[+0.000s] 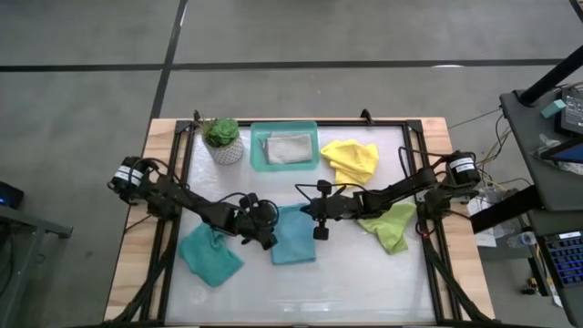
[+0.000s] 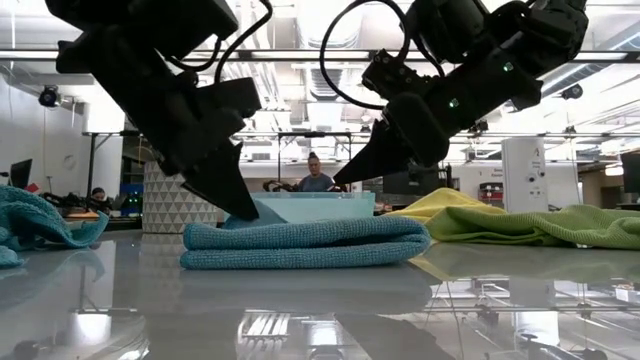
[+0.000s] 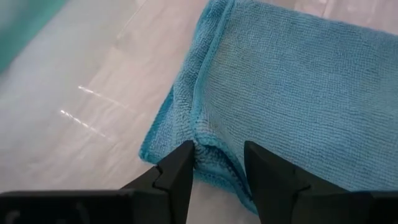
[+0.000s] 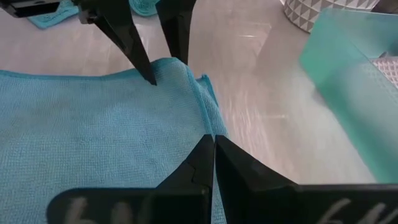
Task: Fold microfiber towels
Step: Fold the blue microfiber cloth
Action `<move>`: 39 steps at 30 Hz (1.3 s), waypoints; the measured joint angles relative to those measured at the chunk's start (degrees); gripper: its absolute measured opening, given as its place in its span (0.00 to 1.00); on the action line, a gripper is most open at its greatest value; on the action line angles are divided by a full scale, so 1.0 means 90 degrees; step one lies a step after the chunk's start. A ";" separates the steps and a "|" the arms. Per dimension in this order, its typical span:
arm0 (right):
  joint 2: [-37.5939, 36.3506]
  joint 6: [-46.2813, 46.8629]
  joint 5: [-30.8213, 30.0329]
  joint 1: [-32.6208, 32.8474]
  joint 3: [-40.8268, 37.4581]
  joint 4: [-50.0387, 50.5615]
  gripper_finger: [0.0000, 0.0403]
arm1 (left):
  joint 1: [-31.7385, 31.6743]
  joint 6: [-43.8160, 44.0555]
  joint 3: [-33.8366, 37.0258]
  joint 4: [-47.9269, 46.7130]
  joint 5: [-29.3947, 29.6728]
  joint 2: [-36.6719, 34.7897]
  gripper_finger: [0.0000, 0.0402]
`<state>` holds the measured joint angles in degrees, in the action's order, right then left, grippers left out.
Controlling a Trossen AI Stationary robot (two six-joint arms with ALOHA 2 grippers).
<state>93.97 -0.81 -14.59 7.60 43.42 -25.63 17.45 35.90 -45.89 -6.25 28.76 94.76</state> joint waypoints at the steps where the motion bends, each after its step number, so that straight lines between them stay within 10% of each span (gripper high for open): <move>1: 0.0000 0.0016 0.0000 0.0000 0.0000 0.0000 0.02 | 0.0000 -0.0030 0.0000 -0.0009 0.0001 0.0000 0.32; 39: 0.0000 0.0086 -0.0002 0.0000 0.0000 -0.0007 0.02 | -0.0403 -0.1202 -0.0040 -0.0028 -0.0237 -0.0042 0.25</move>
<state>93.97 -0.03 -14.61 7.60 43.42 -25.69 13.82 25.08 -46.25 -6.50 26.63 94.38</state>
